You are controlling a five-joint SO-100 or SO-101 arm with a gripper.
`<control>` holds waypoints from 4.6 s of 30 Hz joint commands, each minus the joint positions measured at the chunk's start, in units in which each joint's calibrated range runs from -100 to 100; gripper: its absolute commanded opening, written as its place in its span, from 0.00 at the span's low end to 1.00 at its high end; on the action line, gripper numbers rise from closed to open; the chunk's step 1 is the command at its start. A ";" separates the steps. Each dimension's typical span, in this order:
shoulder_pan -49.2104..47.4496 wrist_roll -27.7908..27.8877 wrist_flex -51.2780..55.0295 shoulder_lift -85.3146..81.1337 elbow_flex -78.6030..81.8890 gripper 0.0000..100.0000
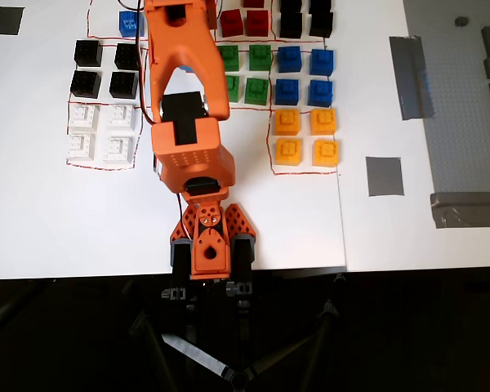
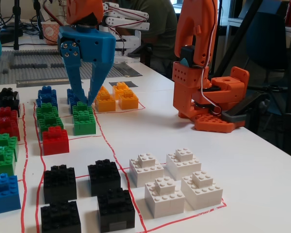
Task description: Grab the block and put it in the grey marker
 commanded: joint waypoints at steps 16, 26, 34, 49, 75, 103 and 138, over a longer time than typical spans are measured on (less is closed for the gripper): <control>-0.29 0.49 1.19 -5.09 -5.27 0.00; -0.21 0.54 1.35 -5.95 -4.91 0.00; -0.37 0.44 1.35 -5.78 -5.18 0.00; -3.70 -4.25 3.80 -6.47 -7.81 0.00; -9.61 -3.52 -2.00 1.39 -7.81 0.21; -0.37 2.20 -4.61 15.46 -16.25 0.31; -3.04 6.64 -5.42 0.52 -8.72 0.00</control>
